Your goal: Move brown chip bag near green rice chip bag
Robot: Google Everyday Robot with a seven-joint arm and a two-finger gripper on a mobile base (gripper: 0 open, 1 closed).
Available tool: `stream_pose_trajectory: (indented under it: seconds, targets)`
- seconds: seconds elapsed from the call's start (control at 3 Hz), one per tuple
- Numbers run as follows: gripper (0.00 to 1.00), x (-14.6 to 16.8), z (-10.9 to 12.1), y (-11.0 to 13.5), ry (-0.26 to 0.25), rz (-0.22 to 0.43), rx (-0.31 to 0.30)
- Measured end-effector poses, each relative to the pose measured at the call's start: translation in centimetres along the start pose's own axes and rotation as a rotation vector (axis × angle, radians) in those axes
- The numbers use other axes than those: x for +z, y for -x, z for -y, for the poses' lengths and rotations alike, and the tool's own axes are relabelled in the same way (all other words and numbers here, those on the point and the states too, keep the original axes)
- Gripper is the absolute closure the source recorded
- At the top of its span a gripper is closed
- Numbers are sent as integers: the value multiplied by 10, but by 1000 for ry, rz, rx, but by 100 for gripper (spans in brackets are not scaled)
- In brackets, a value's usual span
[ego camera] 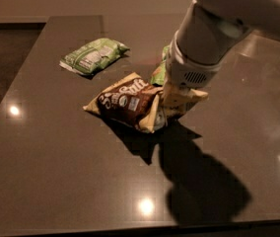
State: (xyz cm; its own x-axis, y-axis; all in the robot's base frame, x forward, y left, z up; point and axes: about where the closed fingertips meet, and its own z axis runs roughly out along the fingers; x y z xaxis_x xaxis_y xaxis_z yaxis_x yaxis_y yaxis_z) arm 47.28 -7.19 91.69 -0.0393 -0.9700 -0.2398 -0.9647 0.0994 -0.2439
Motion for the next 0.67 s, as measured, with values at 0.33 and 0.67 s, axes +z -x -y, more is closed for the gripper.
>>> stream_pose_trajectory:
  seconds: [0.33,0.67]
  targets:
    - [87,-5,17,-28,-17,-64,-31]
    - [64,-5,24,-54,-5,-107,-116]
